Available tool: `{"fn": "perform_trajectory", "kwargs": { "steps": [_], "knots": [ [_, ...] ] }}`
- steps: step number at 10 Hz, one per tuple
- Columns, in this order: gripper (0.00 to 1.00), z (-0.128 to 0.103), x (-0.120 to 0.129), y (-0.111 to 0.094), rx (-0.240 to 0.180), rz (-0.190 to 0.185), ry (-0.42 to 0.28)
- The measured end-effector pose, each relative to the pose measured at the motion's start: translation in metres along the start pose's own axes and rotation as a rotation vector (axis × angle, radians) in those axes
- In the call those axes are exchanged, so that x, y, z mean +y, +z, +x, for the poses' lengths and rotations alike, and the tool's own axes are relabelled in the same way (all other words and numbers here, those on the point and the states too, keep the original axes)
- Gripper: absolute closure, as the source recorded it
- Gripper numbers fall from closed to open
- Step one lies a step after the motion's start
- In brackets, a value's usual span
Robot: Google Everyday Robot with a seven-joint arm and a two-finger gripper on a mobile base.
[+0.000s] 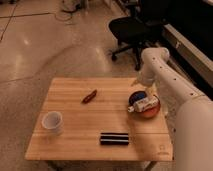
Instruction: Pick up the ceramic cup
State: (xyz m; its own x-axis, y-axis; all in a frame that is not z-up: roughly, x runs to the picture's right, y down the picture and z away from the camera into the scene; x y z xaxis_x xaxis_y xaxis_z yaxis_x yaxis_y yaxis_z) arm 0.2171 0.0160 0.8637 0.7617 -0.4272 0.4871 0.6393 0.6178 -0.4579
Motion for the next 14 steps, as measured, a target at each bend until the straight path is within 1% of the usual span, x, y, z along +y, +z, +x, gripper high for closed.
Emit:
{"fn": "perform_trajectory", "kwargs": {
  "steps": [7,8,9,10,12,13,14],
  "knots": [
    [0.20,-0.002,0.000,-0.001,0.003,-0.001,-0.007],
    [0.20,-0.007,-0.004,-0.004,0.011,0.009,-0.024],
    [0.20,-0.019,-0.008,-0.009,0.020,0.021,-0.057],
    [0.20,-0.035,-0.012,-0.013,0.030,0.034,-0.099],
    [0.20,-0.082,-0.015,-0.019,0.049,0.052,-0.204],
    [0.20,-0.123,-0.010,-0.014,0.058,0.047,-0.274],
    [0.20,-0.155,-0.006,-0.007,0.066,0.037,-0.329]
  ]
}}
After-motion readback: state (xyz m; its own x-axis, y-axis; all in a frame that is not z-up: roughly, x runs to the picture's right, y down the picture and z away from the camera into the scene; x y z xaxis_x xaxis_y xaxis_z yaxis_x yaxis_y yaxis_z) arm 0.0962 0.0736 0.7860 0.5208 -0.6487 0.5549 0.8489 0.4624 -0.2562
